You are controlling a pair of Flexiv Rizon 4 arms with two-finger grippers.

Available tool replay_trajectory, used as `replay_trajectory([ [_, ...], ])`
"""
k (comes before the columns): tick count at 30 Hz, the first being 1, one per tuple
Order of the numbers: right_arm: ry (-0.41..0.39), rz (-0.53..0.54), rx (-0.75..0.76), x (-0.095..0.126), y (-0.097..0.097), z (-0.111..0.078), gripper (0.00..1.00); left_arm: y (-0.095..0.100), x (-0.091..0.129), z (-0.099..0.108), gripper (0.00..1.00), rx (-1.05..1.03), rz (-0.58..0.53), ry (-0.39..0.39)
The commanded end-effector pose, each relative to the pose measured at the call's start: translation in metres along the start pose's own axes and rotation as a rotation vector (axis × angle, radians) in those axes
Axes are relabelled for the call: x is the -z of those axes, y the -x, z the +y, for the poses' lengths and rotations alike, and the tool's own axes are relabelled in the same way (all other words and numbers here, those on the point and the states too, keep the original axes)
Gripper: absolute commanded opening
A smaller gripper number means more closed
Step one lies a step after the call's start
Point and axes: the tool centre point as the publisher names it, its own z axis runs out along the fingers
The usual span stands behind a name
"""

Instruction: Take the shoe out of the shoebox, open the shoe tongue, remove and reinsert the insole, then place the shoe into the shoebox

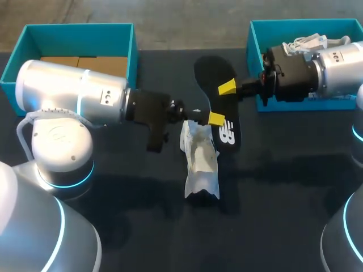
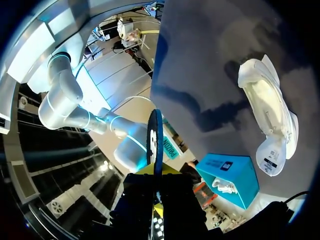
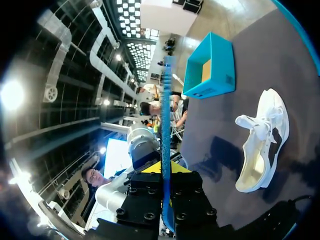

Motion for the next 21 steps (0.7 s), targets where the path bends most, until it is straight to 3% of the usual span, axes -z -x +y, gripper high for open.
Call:
replay_trajectory([
  [1, -0.005, 0.000, 0.000, -0.002, 0.001, 0.002, 0.00, 0.000, 0.001, -0.002, 0.00, -0.003, -0.001, -0.002],
  [4, -0.008, 0.001, -0.001, -0.002, 0.002, 0.002, 0.00, 0.000, 0.001, -0.004, 0.00, -0.002, 0.009, 0.004],
  [5, -0.008, 0.001, 0.000, -0.002, 0.002, 0.002, 0.00, 0.000, 0.002, -0.004, 0.19, 0.000, 0.013, 0.006],
  [7, -0.008, 0.002, -0.001, -0.003, 0.004, 0.002, 0.00, 0.000, 0.003, -0.005, 1.00, 0.015, 0.023, 0.009],
  [15, -0.004, -0.005, -0.017, -0.002, 0.012, 0.002, 0.00, 0.003, 0.013, -0.004, 1.00, 0.072, 0.050, -0.011],
  [21, -0.007, -0.024, -0.030, -0.002, 0.017, 0.003, 0.00, 0.003, 0.025, 0.002, 1.00, 0.186, 0.131, -0.055],
])
